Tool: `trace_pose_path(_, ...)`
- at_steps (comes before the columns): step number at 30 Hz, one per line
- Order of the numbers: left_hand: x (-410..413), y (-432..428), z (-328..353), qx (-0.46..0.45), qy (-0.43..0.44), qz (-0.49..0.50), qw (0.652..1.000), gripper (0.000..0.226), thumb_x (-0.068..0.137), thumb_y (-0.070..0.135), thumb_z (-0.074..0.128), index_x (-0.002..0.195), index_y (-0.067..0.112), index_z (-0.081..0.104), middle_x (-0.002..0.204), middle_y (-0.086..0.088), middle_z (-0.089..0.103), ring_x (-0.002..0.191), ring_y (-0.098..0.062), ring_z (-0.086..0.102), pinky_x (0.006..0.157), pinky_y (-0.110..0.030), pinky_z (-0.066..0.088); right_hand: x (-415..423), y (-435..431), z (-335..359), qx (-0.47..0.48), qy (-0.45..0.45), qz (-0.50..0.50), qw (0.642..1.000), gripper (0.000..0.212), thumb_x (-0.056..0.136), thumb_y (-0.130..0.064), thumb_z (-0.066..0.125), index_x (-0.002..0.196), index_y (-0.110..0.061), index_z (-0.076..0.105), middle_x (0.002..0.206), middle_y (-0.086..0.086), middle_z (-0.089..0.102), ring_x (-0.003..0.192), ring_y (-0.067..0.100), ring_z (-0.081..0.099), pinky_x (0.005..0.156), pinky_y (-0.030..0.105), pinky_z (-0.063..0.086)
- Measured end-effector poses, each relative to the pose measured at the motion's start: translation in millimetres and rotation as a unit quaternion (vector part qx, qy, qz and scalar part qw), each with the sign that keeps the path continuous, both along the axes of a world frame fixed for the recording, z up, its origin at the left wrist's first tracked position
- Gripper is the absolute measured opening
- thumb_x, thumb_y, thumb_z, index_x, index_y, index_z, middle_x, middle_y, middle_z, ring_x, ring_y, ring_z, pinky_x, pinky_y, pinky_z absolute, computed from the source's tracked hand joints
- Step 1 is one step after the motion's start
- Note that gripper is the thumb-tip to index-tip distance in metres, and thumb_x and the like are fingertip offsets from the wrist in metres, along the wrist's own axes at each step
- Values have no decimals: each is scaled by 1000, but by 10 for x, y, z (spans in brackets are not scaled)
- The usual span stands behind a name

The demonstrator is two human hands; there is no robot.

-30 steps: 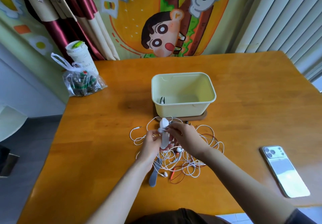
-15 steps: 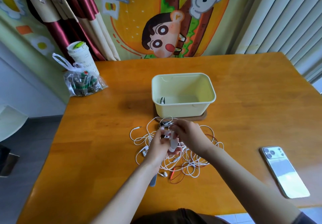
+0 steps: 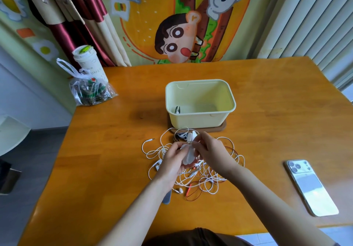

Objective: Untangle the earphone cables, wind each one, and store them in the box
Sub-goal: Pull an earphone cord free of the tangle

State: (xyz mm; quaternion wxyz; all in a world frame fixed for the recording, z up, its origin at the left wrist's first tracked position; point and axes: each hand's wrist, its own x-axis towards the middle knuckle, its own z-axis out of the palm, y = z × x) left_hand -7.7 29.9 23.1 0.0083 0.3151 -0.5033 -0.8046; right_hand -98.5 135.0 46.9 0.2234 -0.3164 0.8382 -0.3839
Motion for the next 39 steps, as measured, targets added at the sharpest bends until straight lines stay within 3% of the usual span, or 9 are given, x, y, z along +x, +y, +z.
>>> trace_pose_path(5,16,-10,-14,-42,-6,-8,999,21,96,23,54,113,11,52,105,-14,65,79,-22,66,71,-28,55,9,21,23,-4,15,17,1000,10,97,-15,50,102,-8,54,80,-2,61,65,0,58,60,13,50)
trace_pose_path(10,15,-13,20,-16,1,-9,1000,25,91,19,60,114,11,59,104,-7,70,94,-18,65,74,-24,50,4,62,22,-27,22,-20,999,4,95,-12,53,91,-13,53,69,-11,58,59,-6,58,55,9,44)
trace_pose_path(14,22,3,41,-41,-19,-53,998,34,85,35,66,113,15,65,103,-4,72,94,-19,68,75,-25,49,21,66,58,-23,14,-10,1000,6,94,-16,55,88,-14,53,68,-11,57,57,-5,59,54,8,43)
trace_pose_path(17,26,29,17,-65,-38,-76,994,31,86,35,66,110,15,66,99,-2,74,92,-19,69,83,-29,49,38,61,60,-15,12,-8,1000,5,95,-17,53,91,-16,52,69,-9,57,57,-1,57,55,9,43)
trace_pose_path(21,22,63,23,-23,-37,-55,998,19,89,30,63,98,14,68,93,-2,74,86,-18,69,83,-29,46,43,76,28,-26,-18,-33,999,4,95,-17,53,92,-15,53,66,-8,62,53,-3,58,53,9,42)
trace_pose_path(25,24,83,33,16,-33,-41,998,25,90,30,61,102,10,69,92,-2,73,86,-17,67,79,-30,45,54,91,23,-32,-13,-31,999,2,96,-17,51,93,-17,52,65,-11,62,55,-4,59,52,9,41)
trace_pose_path(35,21,76,39,-40,-33,-23,998,26,89,25,64,112,15,62,102,-2,72,94,-16,69,83,-30,45,72,101,29,-65,-34,-36,997,3,96,-17,51,96,-16,49,77,-4,65,61,2,63,57,16,51)
trace_pose_path(39,16,74,49,-27,-42,-8,999,25,91,35,59,107,16,62,97,1,71,83,-11,70,83,-32,47,72,117,59,-58,-40,-12,997,6,96,-15,51,93,-18,48,79,0,66,61,0,62,57,13,48)
